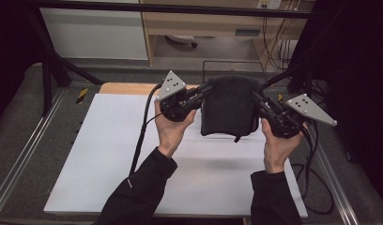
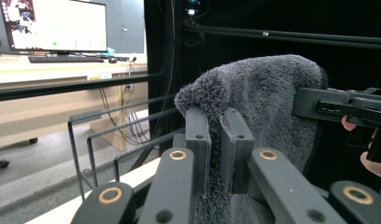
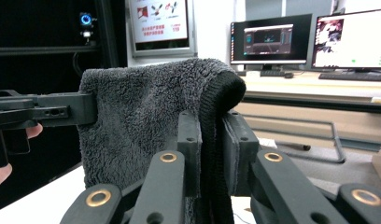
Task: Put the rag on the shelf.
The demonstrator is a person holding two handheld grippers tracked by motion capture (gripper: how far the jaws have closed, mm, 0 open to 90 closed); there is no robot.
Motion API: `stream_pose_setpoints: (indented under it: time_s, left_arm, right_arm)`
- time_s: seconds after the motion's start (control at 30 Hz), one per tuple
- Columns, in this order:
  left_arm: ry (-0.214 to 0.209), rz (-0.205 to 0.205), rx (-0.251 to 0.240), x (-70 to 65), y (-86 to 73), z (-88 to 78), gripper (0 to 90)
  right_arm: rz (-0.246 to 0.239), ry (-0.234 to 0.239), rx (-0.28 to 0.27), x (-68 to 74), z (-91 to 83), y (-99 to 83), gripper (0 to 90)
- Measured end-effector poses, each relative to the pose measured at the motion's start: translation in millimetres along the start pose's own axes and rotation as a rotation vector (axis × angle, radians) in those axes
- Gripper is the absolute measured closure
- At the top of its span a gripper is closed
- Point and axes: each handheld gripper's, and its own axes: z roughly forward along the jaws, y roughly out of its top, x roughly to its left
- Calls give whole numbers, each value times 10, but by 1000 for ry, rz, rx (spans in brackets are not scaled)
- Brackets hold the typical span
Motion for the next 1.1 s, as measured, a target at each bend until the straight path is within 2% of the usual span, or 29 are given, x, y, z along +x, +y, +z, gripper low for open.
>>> stream_pose_setpoints:
  time_s: [0.23,0.47,0.67,0.9,1.1]
  left_arm:
    - [-4,-11,-38,-6,159,111,826]
    - [3,0,-66,0,334,203,826]
    - [8,-7,-95,25,465,283,827]
    - [22,16,-110,33,646,364,827]
    - [37,5,-119,80,779,434,827]
  right_arm:
    - [6,-17,-38,-75,12,155,794]
    - [-5,-30,-65,-143,65,334,795]
    - [-14,-36,-86,-189,120,457,796]
    - [-14,-43,-114,-269,189,631,797]
    - [-14,-38,-132,-313,281,752,797]
